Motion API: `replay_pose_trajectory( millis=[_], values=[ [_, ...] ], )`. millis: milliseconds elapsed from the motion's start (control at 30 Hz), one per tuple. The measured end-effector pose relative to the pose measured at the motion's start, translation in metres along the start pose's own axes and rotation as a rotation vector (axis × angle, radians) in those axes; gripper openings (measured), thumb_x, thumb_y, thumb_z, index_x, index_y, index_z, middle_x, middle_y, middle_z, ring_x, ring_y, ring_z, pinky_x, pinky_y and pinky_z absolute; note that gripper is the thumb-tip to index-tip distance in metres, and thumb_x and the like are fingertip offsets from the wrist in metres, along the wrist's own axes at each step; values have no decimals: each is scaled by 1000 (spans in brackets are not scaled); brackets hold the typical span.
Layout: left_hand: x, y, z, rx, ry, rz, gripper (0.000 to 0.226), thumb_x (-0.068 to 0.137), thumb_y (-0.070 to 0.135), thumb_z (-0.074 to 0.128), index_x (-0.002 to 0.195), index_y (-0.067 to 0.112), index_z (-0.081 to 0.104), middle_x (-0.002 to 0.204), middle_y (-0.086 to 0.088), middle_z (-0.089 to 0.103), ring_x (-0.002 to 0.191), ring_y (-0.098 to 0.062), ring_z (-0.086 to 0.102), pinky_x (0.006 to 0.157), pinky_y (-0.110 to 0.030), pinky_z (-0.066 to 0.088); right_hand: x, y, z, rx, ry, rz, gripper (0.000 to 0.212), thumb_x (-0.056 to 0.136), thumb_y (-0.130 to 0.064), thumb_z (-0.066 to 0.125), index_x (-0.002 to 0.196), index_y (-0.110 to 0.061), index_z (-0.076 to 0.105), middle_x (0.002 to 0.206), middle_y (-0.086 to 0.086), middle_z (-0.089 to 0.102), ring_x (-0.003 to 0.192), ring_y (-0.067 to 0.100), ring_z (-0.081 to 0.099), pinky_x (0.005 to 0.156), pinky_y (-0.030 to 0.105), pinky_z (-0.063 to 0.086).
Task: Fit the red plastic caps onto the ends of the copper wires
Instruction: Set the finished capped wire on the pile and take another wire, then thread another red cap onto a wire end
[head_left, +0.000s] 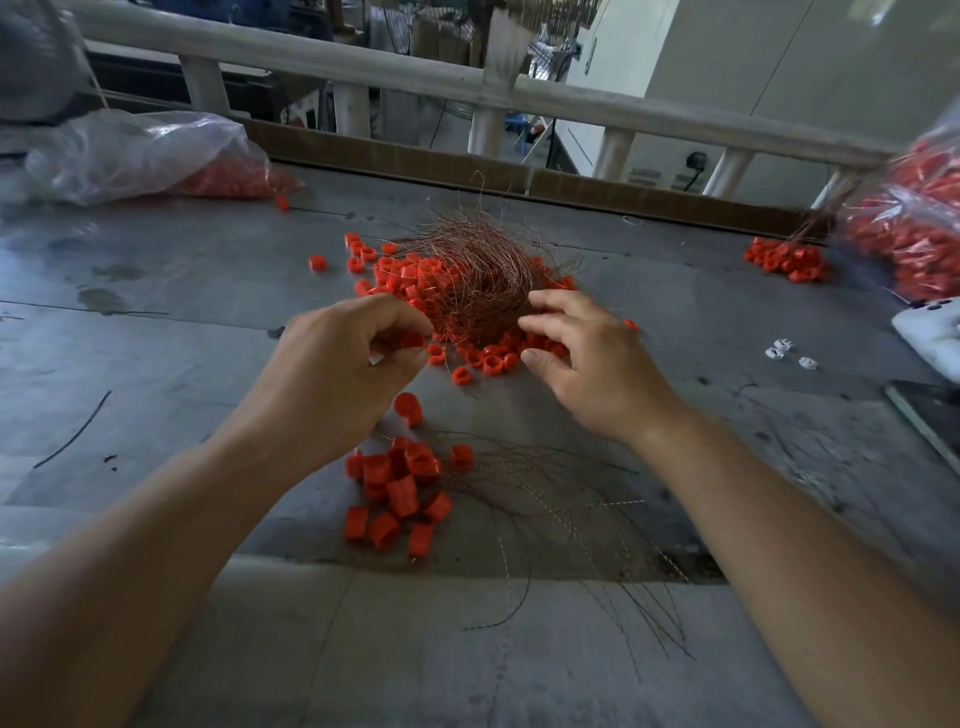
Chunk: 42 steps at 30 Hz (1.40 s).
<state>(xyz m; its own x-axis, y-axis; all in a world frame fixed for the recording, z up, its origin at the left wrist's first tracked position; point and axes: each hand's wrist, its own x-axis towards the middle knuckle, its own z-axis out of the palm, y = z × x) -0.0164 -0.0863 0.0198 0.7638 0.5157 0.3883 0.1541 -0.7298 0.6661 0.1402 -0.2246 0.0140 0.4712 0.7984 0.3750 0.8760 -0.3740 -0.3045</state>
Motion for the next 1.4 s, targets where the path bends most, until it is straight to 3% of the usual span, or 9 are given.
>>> replay_pose_trajectory(
  millis=[167,300,400,533,667,800,1033,1167,1400],
  values=[
    [0,1,1,-11,-1,11,14,83,14,63,94,21,68,77,25,55,69,24,50,59,6,34,1,6,3,-34,-52,26,48,91,-22,54,134,-8,42,145,1,36,134,12,28,102,14,14],
    [0,1,2,-8,-3,16,14,83,13,63,94,21,68,78,25,55,69,24,49,59,6,34,2,7,2,-40,-32,14,44,89,-22,56,130,-9,49,151,-1,23,137,14,20,104,18,12],
    [-1,1,2,-5,-6,21,15,83,13,64,95,20,68,78,25,54,68,24,50,59,6,34,1,7,7,-48,-129,22,54,90,-24,55,138,-8,36,153,-3,15,139,11,14,108,21,11],
    [-1,0,3,-11,-3,19,15,82,13,64,96,20,68,78,25,55,69,23,51,59,5,35,1,8,8,-17,-81,46,55,91,-24,53,140,-8,32,151,-2,24,137,10,21,105,15,11],
    [-1,-1,2,-19,-4,18,16,82,13,64,95,20,68,78,25,55,69,23,51,59,5,35,1,3,3,6,133,14,36,88,-11,58,122,-1,56,133,9,51,124,16,44,96,5,16],
    [-2,-1,2,-20,-8,34,15,82,12,65,94,20,68,77,25,55,69,23,51,59,5,35,1,-2,-2,50,249,5,19,80,0,64,98,3,69,106,15,67,102,24,61,92,15,34],
    [-1,-2,2,-20,-15,50,17,82,12,65,97,19,68,78,26,54,69,24,50,59,6,35,-4,-7,-6,133,368,-6,8,78,-2,66,86,-5,66,81,2,68,75,17,64,71,33,52],
    [-1,-2,3,-52,-9,44,19,81,12,66,95,24,67,77,25,56,69,24,51,59,6,35,-4,-11,-9,232,433,-2,18,79,-3,67,97,-4,64,80,-10,62,74,7,62,69,17,49],
    [-1,0,-5,-329,-55,26,40,75,1,69,70,41,67,73,0,69,69,-14,67,63,-18,54,-10,-23,-23,325,487,-226,21,82,-2,62,102,-6,66,81,3,56,72,8,53,71,11,43]
  ],
)
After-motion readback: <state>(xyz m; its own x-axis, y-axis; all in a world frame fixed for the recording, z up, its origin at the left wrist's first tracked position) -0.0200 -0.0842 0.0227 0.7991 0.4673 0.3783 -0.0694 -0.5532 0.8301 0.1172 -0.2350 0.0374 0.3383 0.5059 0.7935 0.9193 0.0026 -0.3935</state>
